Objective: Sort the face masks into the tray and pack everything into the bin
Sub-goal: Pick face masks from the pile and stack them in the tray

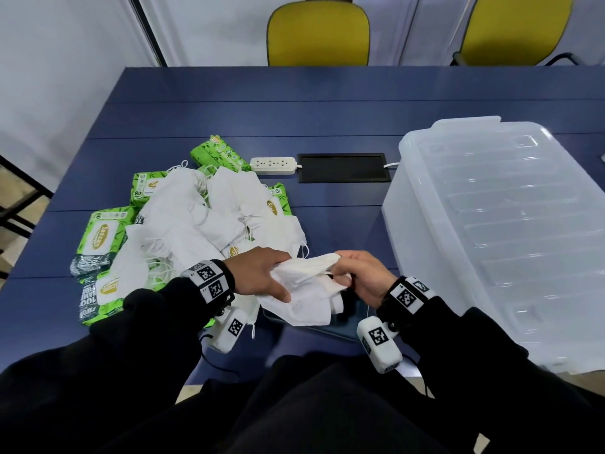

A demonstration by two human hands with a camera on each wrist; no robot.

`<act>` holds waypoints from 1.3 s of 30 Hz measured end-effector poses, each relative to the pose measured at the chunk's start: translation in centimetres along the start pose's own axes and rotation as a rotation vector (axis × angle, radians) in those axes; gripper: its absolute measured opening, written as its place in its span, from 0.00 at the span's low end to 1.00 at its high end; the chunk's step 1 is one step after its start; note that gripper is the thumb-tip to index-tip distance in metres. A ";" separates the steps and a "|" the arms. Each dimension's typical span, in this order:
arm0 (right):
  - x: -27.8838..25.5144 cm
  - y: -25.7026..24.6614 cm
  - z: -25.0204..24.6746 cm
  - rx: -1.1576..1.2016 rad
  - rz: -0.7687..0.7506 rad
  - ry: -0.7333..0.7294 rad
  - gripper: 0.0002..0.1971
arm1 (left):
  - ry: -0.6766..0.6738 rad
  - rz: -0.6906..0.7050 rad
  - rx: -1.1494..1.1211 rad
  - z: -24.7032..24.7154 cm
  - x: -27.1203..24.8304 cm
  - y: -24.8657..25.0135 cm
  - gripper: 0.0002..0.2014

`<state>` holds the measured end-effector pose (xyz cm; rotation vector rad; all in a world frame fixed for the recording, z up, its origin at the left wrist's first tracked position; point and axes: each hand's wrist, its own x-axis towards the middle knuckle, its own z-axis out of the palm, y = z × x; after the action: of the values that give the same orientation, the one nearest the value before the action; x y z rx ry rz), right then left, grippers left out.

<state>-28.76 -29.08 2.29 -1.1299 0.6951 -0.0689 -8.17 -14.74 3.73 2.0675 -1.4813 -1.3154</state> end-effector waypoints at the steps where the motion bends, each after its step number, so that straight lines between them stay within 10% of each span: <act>1: -0.2 -0.3 -0.2 -0.034 0.020 -0.043 0.14 | -0.001 0.006 0.006 0.0 0.0 -0.1 0.21; 7: -0.2 -1.5 -1.0 -0.539 0.043 -0.036 0.11 | 0.060 0.022 0.027 0.2 0.1 -0.3 0.20; 16: 1.7 -1.7 0.8 -0.060 -0.086 0.334 0.06 | 0.210 0.014 -0.115 1.7 0.8 -0.9 0.20; 21: 2.0 -2.4 -0.2 0.054 -0.013 0.354 0.23 | 0.236 -0.036 -0.491 2.4 -0.2 -0.9 0.20; 24: 1.3 -3.0 -0.3 -0.097 0.065 0.261 0.47 | 0.206 -0.072 -0.811 3.1 -1.1 -1.1 0.25; 28: 1.6 -2.4 1.4 -0.678 -0.003 -0.148 0.42 | 0.148 -0.102 -0.951 4.1 -1.1 -1.6 0.26; 32: 2.7 -0.6 1.6 -1.030 0.042 -0.068 0.67 | 0.201 -0.165 -1.018 4.4 -1.8 -2.0 0.23; 39: 5.0 -0.2 4.0 -1.153 -0.147 -0.147 0.53 | 0.589 -0.129 -0.519 3.4 -3.8 -3.4 0.27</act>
<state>-22.59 -27.85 1.11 -2.2608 0.4955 0.3320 -9.07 -9.11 1.53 1.9654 -0.6815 -0.8814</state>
